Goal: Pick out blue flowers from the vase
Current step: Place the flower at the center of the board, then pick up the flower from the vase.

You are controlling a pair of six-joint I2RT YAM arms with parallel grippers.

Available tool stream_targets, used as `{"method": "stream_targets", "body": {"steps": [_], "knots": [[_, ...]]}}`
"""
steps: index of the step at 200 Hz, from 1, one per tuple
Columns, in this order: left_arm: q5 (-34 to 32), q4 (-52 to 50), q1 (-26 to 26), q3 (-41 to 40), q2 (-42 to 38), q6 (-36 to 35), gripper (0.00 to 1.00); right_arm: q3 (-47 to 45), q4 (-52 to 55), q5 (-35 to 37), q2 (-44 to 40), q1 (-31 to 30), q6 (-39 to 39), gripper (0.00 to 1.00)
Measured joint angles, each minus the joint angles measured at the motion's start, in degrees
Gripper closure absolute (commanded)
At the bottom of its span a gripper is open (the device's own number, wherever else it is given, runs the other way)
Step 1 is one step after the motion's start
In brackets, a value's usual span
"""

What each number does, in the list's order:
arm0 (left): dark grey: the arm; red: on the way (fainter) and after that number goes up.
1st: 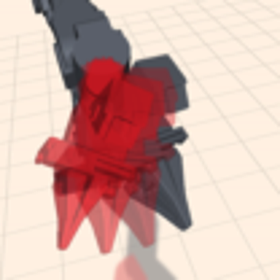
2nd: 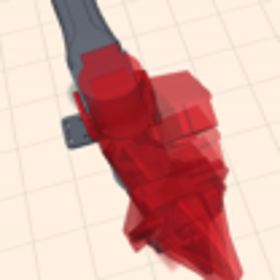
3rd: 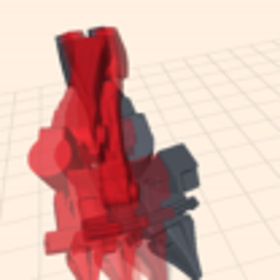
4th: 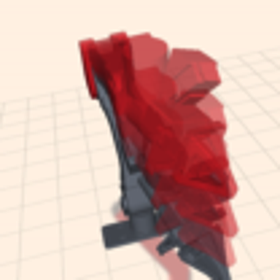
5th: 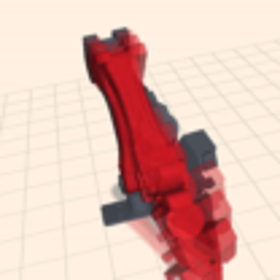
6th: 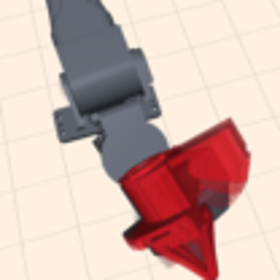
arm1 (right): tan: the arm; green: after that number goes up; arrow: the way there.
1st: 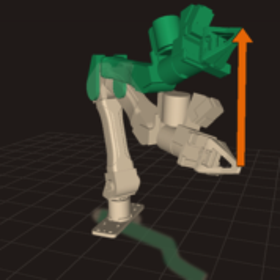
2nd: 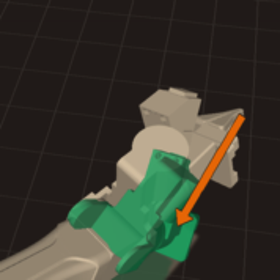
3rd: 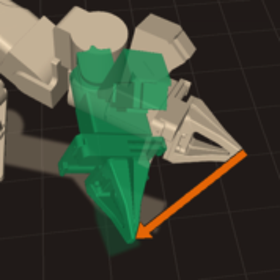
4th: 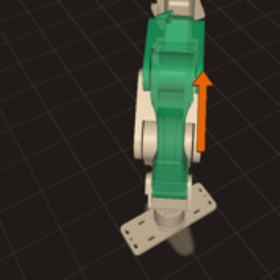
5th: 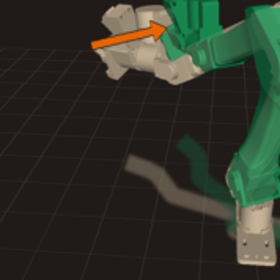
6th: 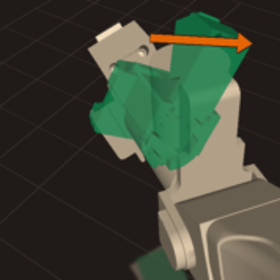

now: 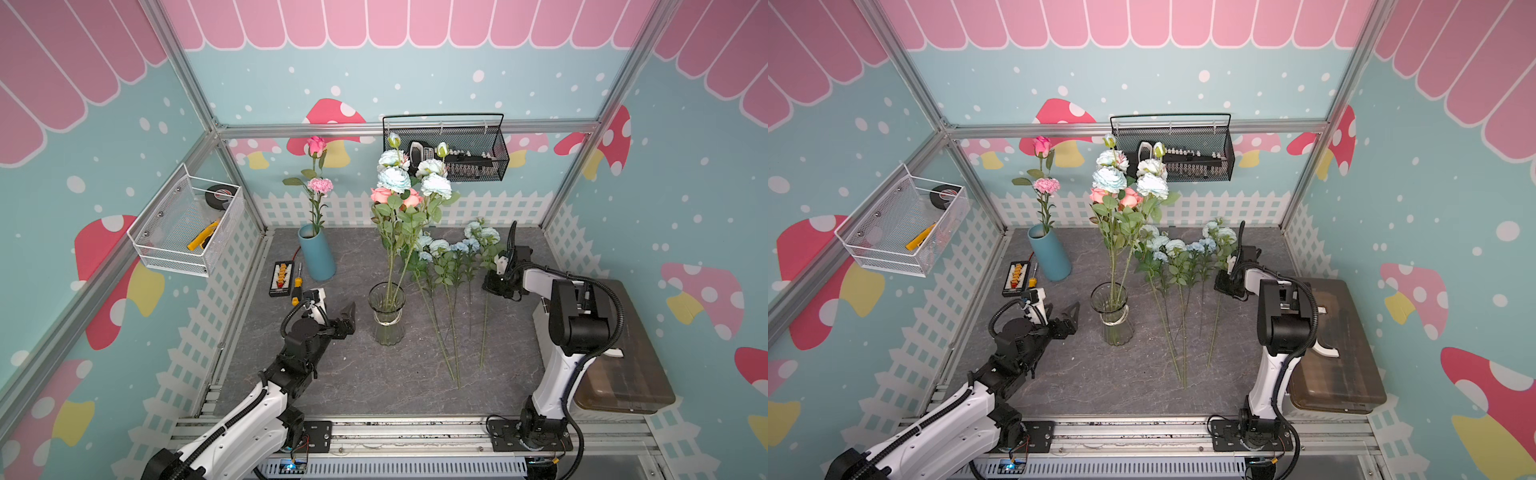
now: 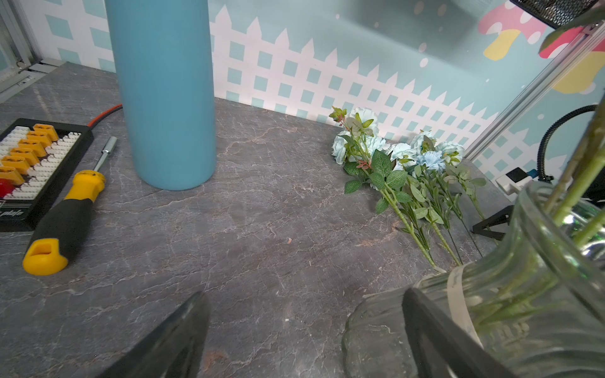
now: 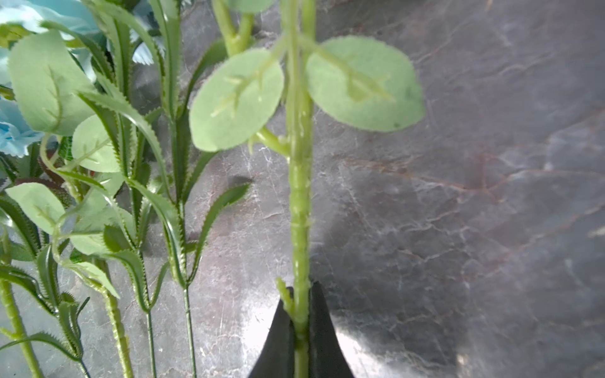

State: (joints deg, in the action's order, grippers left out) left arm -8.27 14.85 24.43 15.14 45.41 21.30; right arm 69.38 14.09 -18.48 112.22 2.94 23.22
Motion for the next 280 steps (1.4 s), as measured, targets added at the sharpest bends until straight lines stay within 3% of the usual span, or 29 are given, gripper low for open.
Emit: {"method": "stream_targets", "body": {"steps": [42,76,114,158,206,248,280], "knots": [[0.0,0.0,0.0,0.0,0.0,0.0,0.08,1.1,1.1,1.3,0.2,-1.0,-1.2,0.73],[0.0,0.0,0.0,0.0,0.0,0.0,0.08,-0.4,1.3,3.2,-2.7,-1.1,-1.7,0.68],[0.0,0.0,0.0,0.0,0.0,0.0,0.08,-4.6,0.2,5.2,-13.7,-1.1,-2.0,0.66],[0.0,0.0,0.0,0.0,0.2,0.0,0.08,-12.6,-6.5,1.5,-29.2,-2.1,-2.7,0.64],[0.0,0.0,0.0,0.0,0.7,0.0,0.08,-20.4,-21.6,-2.9,-40.8,-12.2,1.4,0.63],[0.2,0.0,0.0,0.4,1.3,0.0,0.08,-21.0,-37.4,-5.5,-39.6,-23.4,6.3,0.58],[0.2,-0.4,0.0,1.0,1.2,0.0,0.09,-21.5,-48.3,-7.9,-35.7,-26.3,10.8,0.56]]}}
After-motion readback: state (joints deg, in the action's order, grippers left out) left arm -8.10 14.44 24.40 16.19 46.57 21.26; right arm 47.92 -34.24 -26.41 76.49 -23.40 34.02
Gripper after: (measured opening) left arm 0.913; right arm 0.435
